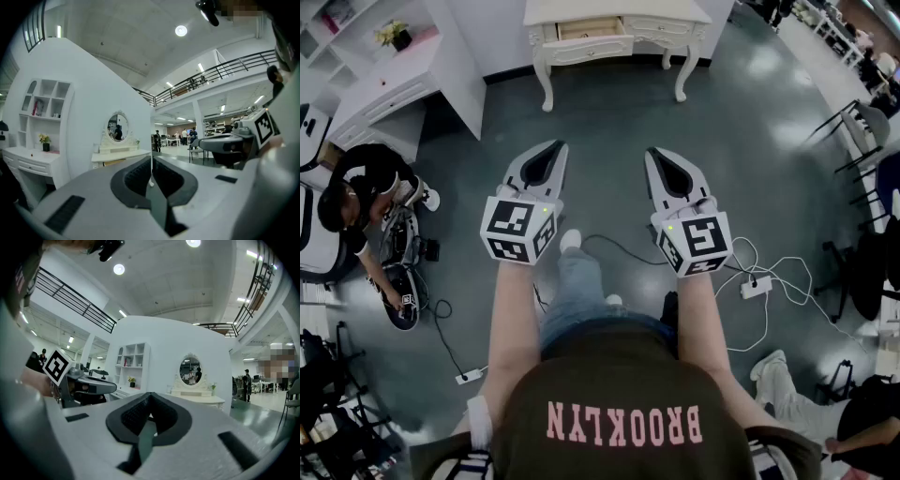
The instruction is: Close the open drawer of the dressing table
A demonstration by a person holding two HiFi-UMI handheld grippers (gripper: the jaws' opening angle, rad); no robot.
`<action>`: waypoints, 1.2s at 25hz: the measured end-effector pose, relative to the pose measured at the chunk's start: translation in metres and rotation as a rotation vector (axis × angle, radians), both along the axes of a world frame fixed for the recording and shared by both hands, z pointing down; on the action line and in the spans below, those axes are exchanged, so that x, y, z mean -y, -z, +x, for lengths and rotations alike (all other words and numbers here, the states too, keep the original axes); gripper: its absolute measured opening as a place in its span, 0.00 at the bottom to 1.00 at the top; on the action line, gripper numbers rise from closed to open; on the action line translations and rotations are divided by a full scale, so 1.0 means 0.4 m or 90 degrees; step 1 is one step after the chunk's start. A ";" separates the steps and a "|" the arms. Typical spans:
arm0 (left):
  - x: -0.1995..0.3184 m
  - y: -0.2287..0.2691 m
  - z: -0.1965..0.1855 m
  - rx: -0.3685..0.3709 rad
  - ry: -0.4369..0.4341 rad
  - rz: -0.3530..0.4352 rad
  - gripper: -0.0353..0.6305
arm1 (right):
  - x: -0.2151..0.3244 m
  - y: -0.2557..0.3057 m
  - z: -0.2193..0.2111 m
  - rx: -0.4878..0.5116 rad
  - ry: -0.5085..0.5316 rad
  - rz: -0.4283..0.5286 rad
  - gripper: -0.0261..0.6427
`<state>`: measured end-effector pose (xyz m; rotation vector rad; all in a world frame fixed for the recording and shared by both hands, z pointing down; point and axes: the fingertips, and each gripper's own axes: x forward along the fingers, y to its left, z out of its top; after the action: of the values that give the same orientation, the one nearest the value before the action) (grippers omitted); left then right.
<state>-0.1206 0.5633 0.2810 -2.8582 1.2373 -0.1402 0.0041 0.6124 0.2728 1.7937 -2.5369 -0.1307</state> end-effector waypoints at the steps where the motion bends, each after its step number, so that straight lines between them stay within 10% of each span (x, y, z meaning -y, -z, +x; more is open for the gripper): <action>1: 0.005 0.010 0.003 -0.009 -0.001 0.004 0.06 | 0.006 0.001 0.002 -0.003 0.002 0.001 0.03; 16: 0.310 0.011 -0.029 -0.055 0.072 0.036 0.06 | 0.290 -0.038 0.015 0.013 0.020 -0.021 0.04; 30: 0.776 -0.024 -0.017 -0.030 0.031 0.001 0.06 | 0.754 -0.039 0.000 -0.001 0.014 -0.068 0.05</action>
<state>-0.1273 0.2530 0.2907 -2.8479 1.3149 -0.0740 0.0042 0.3108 0.2885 1.7281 -2.5112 0.0026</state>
